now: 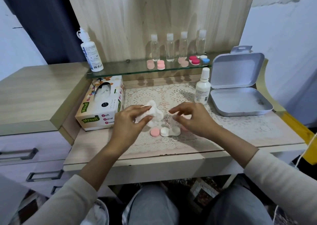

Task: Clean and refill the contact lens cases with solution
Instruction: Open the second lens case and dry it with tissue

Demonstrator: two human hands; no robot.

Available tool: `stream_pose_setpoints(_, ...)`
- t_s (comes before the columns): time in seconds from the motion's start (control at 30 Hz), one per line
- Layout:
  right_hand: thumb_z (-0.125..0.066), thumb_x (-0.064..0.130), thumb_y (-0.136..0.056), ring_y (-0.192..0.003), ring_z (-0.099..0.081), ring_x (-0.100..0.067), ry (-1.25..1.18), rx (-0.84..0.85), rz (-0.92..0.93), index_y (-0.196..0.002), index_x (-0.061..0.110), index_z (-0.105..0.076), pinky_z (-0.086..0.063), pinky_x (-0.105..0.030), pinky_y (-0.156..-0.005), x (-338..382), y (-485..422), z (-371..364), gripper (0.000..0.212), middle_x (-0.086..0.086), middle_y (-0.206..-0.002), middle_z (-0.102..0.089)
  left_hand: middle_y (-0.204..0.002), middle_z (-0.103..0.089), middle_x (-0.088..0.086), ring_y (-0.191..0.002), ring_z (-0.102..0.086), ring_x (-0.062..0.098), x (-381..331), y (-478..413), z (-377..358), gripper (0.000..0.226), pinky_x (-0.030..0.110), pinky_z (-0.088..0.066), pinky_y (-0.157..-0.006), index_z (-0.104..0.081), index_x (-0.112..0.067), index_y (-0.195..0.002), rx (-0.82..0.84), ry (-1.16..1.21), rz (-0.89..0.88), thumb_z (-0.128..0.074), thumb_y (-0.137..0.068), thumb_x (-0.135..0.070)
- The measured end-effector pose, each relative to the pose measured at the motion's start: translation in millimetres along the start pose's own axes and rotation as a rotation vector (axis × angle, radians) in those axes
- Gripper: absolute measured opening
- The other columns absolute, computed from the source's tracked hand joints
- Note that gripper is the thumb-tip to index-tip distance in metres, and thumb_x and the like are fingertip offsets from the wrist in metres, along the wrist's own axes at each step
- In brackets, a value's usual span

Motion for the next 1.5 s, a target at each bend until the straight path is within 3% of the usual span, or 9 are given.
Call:
stream_pose_setpoints(0.1, -0.068, 0.031, -0.078, -0.105, -0.053, -0.016, 0.422, 0.192, 0.053, -0.105, 0.02, -0.069, -0.039, -0.027, -0.089, -15, 2, -13, 0.03, 0.006, -0.112, -0.063, -0.109, -0.066, 0.007, -0.076, -0.051, -0.005, 5, -3, 7, 0.033, -0.002, -0.034, -0.066, -0.068, -0.01, -0.107, 0.072, -0.087, -0.067, -0.074, -0.075, -0.013)
stream_pose_setpoints(0.17, -0.058, 0.044, -0.076, -0.102, -0.052, -0.019, 0.546, 0.253, 0.12, -0.095, 0.022, -0.07, -0.038, -0.031, -0.085, -20, 5, -25, 0.031, 0.007, -0.107, -0.064, -0.106, -0.067, 0.006, -0.081, -0.053, 0.0, 8, -4, 6, 0.032, -0.003, -0.033, -0.07, -0.069, -0.01, -0.105, 0.125, -0.125, -0.101, -0.074, -0.074, -0.012)
stream_pose_setpoints(0.4, -0.067, 0.025, -0.077, -0.087, -0.042, -0.015, 0.462, 0.057, 0.202, -0.098, 0.026, -0.07, -0.027, -0.026, -0.071, -10, 9, -21, 0.022, 0.003, -0.094, -0.06, -0.107, -0.065, 0.006, -0.092, -0.055, 0.011, 8, 3, -12, 0.026, 0.006, -0.036, -0.079, -0.071, -0.012, -0.102, 0.199, -0.161, -0.194, -0.073, -0.077, -0.013)
stream_pose_setpoints(0.63, -0.069, 0.02, -0.073, -0.077, -0.045, -0.02, 0.356, -0.073, 0.182, -0.099, 0.016, -0.071, -0.032, -0.028, -0.067, -26, 18, -20, 0.026, 0.0, -0.08, -0.058, -0.107, -0.067, 0.003, -0.092, -0.064, 0.015, 7, 15, -39, 0.025, 0.025, -0.048, -0.082, -0.072, -0.015, -0.102, 0.224, -0.17, -0.278, -0.062, -0.082, -0.025)
stream_pose_setpoints(0.87, -0.077, 0.014, -0.069, -0.076, -0.037, -0.013, 0.32, -0.155, 0.178, -0.094, 0.006, -0.069, -0.026, -0.021, -0.063, -29, 21, -19, 0.027, 0.002, -0.074, -0.049, -0.095, -0.071, 0.003, -0.088, -0.062, 0.009, 5, 25, -45, 0.022, 0.028, -0.051, -0.074, -0.073, -0.015, -0.095, 0.097, -0.135, -0.407, -0.057, -0.083, -0.025)
stream_pose_setpoints(1.0, -0.069, 0.021, -0.069, -0.074, -0.038, -0.012, 0.305, -0.186, 0.208, -0.087, 0.007, -0.069, -0.022, -0.011, -0.063, -26, 23, -18, 0.023, 0.008, -0.072, -0.042, -0.11, -0.067, 0.006, -0.094, -0.058, 0.015, 7, 25, -56, 0.028, 0.025, -0.049, -0.079, -0.072, -0.019, -0.101, 0.158, -0.207, -0.466, -0.054, -0.085, -0.032)
stream_pose_setpoints(1.13, -0.065, 0.019, -0.071, -0.074, -0.039, -0.012, 0.309, -0.218, 0.231, -0.086, 0.005, -0.069, -0.021, -0.01, -0.064, -28, 24, -15, 0.02, -0.002, -0.069, -0.051, -0.125, -0.059, 0.009, -0.1, -0.05, 0.015, 9, 25, -64, 0.042, 0.017, -0.04, -0.083, -0.067, -0.017, -0.113, 0.28, -0.213, -0.5, -0.056, -0.081, -0.041)
stream_pose_setpoints(1.3, -0.063, 0.021, -0.073, -0.072, -0.041, -0.015, 0.289, -0.232, 0.275, -0.084, 0.005, -0.067, -0.027, -0.02, -0.065, -28, 25, -16, 0.02, -0.005, -0.07, -0.051, -0.118, -0.062, 0.014, -0.096, -0.06, 0.022, 14, 25, -64, 0.032, 0.026, -0.051, -0.078, -0.054, -0.026, -0.117, 0.221, -0.224, -0.546, -0.052, -0.085, -0.024)
stream_pose_setpoints(1.5, -0.067, 0.016, -0.071, -0.077, -0.054, -0.028, 0.316, -0.245, 0.386, -0.086, 0.004, -0.067, -0.038, -0.031, -0.071, -24, 27, -18, 0.019, -0.011, -0.078, -0.058, -0.099, -0.065, 0.021, -0.096, -0.051, 0.02, 10, 30, -59, 0.028, 0.024, -0.042, -0.081, -0.07, -0.003, -0.1, 0.115, -0.261, -0.605, -0.052, -0.081, -0.011)
Point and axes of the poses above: each hand's wrist, its own y-axis away from the middle knuckle, its own z-axis out of the back of the hand, x = y × z, the point moved 6 cm from there along -y, towards the middle knuckle
